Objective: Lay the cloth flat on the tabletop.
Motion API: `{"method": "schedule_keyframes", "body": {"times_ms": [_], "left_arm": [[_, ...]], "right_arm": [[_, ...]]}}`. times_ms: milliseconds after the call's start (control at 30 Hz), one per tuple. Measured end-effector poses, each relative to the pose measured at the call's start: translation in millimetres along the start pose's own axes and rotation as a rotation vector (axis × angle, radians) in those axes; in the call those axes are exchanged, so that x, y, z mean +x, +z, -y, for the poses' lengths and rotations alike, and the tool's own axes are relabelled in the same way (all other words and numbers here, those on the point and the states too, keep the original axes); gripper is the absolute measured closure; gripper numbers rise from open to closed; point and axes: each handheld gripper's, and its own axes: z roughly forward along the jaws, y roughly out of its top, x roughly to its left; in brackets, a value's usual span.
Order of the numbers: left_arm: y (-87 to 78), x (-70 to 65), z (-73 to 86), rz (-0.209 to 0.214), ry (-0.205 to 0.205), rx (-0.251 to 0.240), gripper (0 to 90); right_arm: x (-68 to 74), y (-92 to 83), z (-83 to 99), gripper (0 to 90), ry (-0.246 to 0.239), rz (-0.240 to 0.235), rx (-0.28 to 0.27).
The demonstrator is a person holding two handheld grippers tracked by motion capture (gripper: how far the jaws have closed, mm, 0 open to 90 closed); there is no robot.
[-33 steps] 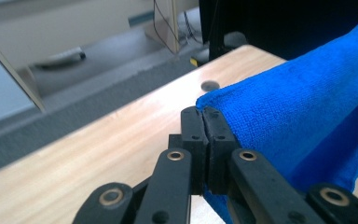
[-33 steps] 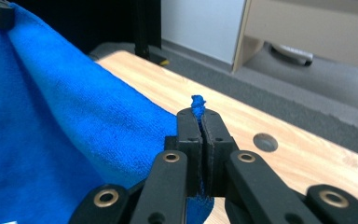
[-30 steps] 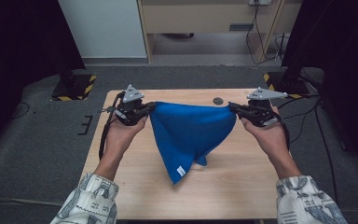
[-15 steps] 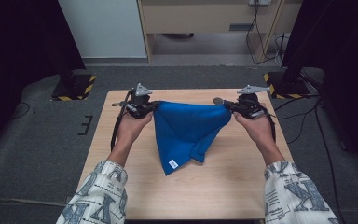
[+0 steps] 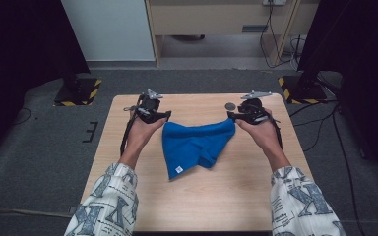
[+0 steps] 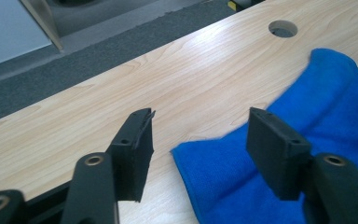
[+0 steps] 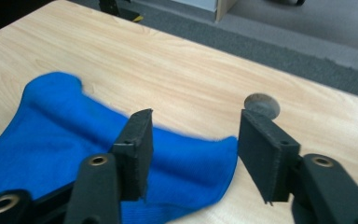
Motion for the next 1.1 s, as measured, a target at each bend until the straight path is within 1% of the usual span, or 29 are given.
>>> {"method": "schedule_keyframes", "body": {"times_ms": [33, 67, 167, 333, 433, 500, 700, 800, 867, 933, 967, 1033, 1067, 1100], "left_arm": [[-1.7, -0.5, 1.1, 0.003, -0.001, -0.004, 40.5], [-3.8, -1.4, 1.8, 0.006, -0.005, -0.007, 40.4], [-11.3, -4.8, 3.5, 0.013, -0.006, -0.013, 40.6], [-23.1, -13.0, 10.0, 0.020, 0.000, -0.018, 41.1], [-30.2, -19.2, 18.1, 0.025, -0.009, -0.029, 42.0], [-33.2, -23.1, 22.9, 0.028, -0.006, -0.025, 42.4], [-39.9, -37.1, 45.5, 0.056, -0.001, -0.031, 42.9], [-42.0, -40.3, 58.7, 0.065, -0.014, -0.034, 43.1], [-44.5, -42.0, 68.1, 0.067, -0.022, -0.042, 43.4], [-45.1, -42.4, 71.1, 0.066, -0.028, -0.045, 44.7], [-47.2, -43.0, 79.4, 0.064, -0.033, -0.046, 44.9], [-47.8, -43.3, 82.1, 0.066, -0.036, -0.046, 45.2], [-49.3, -43.7, 89.2, 0.079, -0.052, -0.049, 45.2], [-49.4, -44.3, 93.6, 0.085, -0.056, -0.050, 45.5]], "right_arm": [[0.4, -0.5, 0.6, 44.8, 0.003, 0.001, 0.008], [0.9, -1.4, 1.4, 45.1, -0.003, 0.002, 0.007], [3.5, -4.9, 3.7, 46.8, -0.001, -0.001, 0.008], [12.1, -13.7, 10.0, 55.4, -0.015, -0.019, 0.009], [18.7, -18.3, 15.3, 61.1, -0.023, -0.032, 0.013], [25.2, -21.1, 20.5, 64.6, -0.033, -0.046, 0.017], [42.9, -26.4, 34.5, 71.9, -0.054, -0.086, 0.023], [49.9, -27.7, 41.0, 74.1, -0.061, -0.099, 0.025], [55.0, -29.3, 45.6, 75.1, -0.056, -0.115, 0.024], [60.2, -30.4, 49.4, 75.6, -0.060, -0.128, 0.029], [62.9, -31.1, 51.2, 75.8, -0.058, -0.135, 0.029], [64.8, -31.5, 52.4, 76.0, -0.062, -0.139, 0.027], [68.5, -32.1, 54.4, 76.0, -0.061, -0.148, 0.027], [69.8, -32.0, 55.1, 76.0, -0.065, -0.150, 0.025]]}}
